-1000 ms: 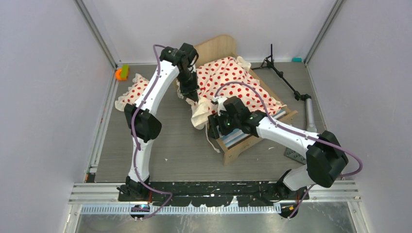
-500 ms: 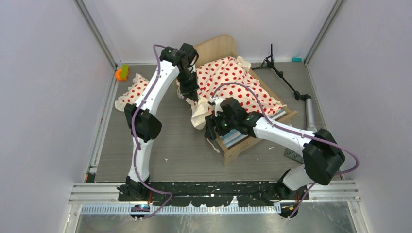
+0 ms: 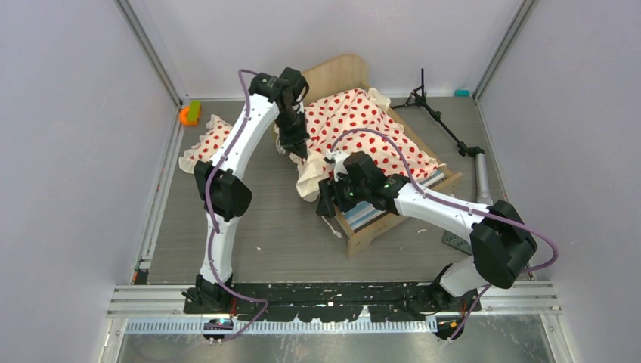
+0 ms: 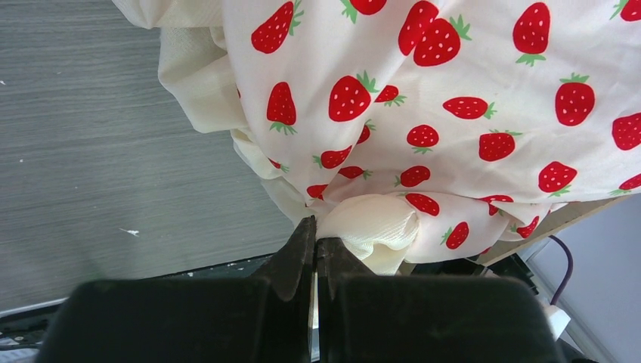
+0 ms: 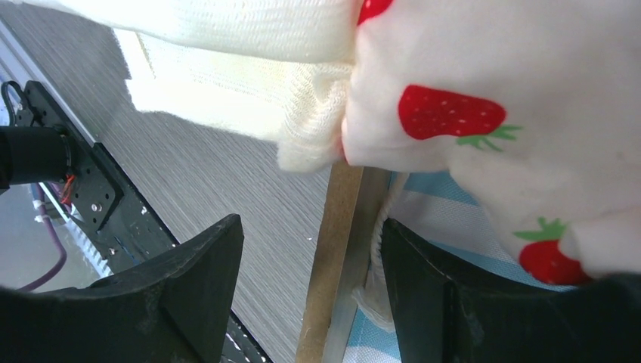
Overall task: Set up the pet bed
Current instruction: Cross the ropes on the bed frame.
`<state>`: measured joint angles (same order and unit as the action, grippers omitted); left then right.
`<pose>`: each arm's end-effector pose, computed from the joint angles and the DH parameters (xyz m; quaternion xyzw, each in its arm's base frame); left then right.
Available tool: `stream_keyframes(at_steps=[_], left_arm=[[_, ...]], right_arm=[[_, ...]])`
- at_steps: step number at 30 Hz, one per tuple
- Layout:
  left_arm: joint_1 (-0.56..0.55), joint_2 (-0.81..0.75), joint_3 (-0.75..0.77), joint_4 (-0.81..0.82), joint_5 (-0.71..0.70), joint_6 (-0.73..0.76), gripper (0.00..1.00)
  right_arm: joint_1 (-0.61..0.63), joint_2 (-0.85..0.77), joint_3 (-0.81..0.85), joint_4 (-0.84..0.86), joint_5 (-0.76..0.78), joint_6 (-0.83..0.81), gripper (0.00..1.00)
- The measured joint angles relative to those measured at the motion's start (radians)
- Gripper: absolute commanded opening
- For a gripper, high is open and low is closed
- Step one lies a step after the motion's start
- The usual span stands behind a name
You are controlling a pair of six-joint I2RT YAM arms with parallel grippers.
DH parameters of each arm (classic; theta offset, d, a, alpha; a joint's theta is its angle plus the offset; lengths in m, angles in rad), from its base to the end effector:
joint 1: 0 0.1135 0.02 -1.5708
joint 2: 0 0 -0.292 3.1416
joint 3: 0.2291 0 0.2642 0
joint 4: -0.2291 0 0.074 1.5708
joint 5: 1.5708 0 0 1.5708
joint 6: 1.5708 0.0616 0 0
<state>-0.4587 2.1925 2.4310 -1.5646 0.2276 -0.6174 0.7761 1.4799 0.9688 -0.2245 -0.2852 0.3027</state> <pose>0.4048 -0.2154 0.3399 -0.0643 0.9841 -0.1589 0.0464 0.2348 0.2547 0.2415 -0.2682 0.8660 0.3177 0.2777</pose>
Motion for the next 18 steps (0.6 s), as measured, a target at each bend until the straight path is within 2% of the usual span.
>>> stream_keyframes(at_steps=[18], left_arm=[[0.003, 0.001, -0.024, 0.000, -0.018, -0.002, 0.00]], right_arm=[[0.000, -0.047, -0.026, 0.061, -0.091, 0.014, 0.68]])
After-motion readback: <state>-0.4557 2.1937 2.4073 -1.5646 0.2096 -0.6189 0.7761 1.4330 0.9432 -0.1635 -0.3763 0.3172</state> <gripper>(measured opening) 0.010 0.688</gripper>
